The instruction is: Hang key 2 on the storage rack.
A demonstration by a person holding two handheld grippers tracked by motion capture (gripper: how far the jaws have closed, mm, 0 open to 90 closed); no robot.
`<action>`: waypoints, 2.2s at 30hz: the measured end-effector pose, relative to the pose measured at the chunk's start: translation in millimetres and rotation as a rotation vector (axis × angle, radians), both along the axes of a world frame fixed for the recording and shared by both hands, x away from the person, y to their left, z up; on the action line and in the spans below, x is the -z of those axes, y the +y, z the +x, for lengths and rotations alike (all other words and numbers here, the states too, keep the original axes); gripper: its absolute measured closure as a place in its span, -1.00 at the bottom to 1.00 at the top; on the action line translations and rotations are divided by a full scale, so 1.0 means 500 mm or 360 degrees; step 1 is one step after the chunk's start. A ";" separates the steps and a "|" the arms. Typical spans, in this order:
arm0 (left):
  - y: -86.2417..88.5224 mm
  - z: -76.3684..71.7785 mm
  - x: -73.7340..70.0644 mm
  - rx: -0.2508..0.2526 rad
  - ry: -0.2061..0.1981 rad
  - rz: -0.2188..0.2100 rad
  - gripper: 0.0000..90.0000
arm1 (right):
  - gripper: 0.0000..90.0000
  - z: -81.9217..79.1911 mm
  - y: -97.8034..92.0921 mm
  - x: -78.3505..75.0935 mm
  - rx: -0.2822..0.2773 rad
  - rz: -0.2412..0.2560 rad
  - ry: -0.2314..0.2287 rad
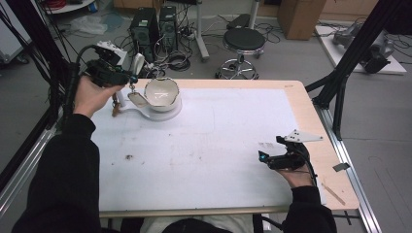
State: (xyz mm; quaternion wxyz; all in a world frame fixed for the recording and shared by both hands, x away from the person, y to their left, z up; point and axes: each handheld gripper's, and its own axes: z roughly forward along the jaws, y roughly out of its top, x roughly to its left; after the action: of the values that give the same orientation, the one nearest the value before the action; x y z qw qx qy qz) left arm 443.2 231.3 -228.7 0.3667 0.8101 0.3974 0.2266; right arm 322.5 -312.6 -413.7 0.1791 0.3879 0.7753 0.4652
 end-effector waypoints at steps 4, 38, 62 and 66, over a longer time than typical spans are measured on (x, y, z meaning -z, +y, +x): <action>0.025 0.007 -0.021 -0.0071 -0.0022 -0.0003 0.64 | -0.99 0.000 0.000 0.000 -0.0004 -0.0014 -0.0009; 0.168 0.069 -0.043 -0.0354 -0.0036 -0.0107 0.64 | -0.99 -0.007 -0.006 0.005 0.0022 -0.0024 0.0021; 0.142 0.077 -0.042 -0.0373 -0.0064 -0.0089 0.64 | -0.99 -0.003 -0.003 0.008 0.0014 -0.0046 0.0027; 0.140 0.082 -0.036 -0.0388 -0.0045 -0.0056 0.64 | -0.99 -0.003 -0.003 0.008 0.0010 -0.0045 0.0022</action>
State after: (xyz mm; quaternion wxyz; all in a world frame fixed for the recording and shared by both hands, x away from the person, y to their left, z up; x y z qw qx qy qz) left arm 484.0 301.4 -210.7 0.3561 0.7459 0.4917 0.2740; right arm 320.9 -314.3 -417.7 0.1807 0.3911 0.7817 0.4509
